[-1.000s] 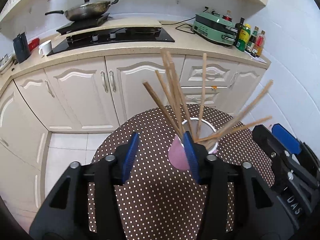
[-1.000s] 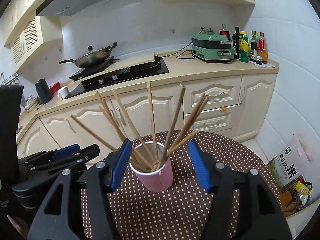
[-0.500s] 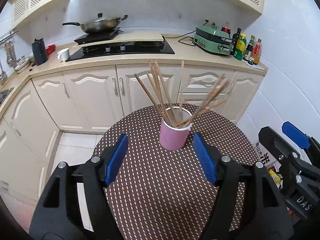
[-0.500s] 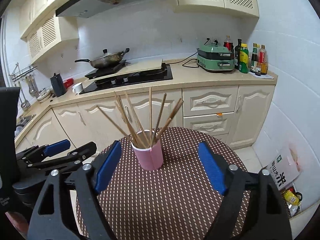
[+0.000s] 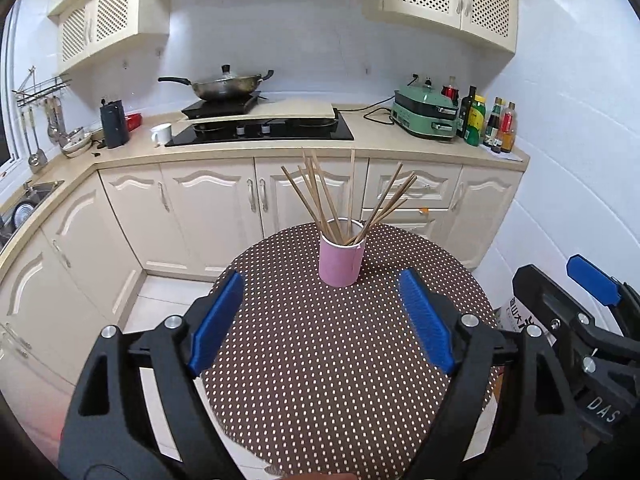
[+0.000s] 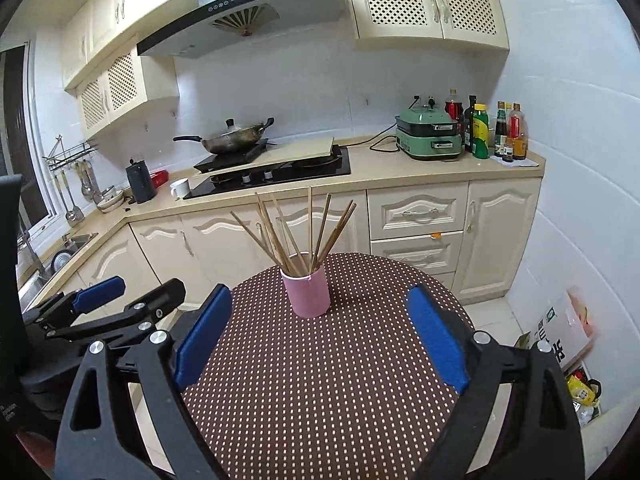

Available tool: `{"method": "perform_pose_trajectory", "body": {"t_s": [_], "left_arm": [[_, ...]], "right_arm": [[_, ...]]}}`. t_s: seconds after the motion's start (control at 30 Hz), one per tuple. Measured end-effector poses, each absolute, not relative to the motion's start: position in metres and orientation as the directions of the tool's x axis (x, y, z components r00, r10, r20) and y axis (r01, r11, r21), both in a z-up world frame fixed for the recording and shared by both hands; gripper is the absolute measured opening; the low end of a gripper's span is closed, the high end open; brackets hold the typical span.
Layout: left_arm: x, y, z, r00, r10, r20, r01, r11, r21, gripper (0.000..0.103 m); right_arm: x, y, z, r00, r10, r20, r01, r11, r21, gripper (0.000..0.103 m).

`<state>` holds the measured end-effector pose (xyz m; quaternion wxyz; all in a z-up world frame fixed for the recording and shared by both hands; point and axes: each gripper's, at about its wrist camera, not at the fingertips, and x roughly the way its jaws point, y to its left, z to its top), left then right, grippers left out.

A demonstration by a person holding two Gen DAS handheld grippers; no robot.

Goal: Organize utensils

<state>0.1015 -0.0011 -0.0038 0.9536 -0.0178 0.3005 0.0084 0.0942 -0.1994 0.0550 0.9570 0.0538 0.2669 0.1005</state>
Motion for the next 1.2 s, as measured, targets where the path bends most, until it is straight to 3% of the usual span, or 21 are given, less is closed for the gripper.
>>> {"method": "perform_pose_trajectory", "body": {"t_s": [0.57, 1.2], "left_arm": [[0.042, -0.012, 0.035, 0.862, 0.011, -0.508, -0.028, 0.999, -0.027, 0.084], [0.035, -0.007, 0.026, 0.876, 0.002, -0.482, -0.017, 0.999, -0.028, 0.086]], "right_arm": [[0.036, -0.210, 0.085, 0.876, 0.194, -0.441, -0.134, 0.978, 0.162, 0.090], [0.034, -0.207, 0.078, 0.880, 0.192, -0.434, -0.143, 0.979, 0.143, 0.091]]}}
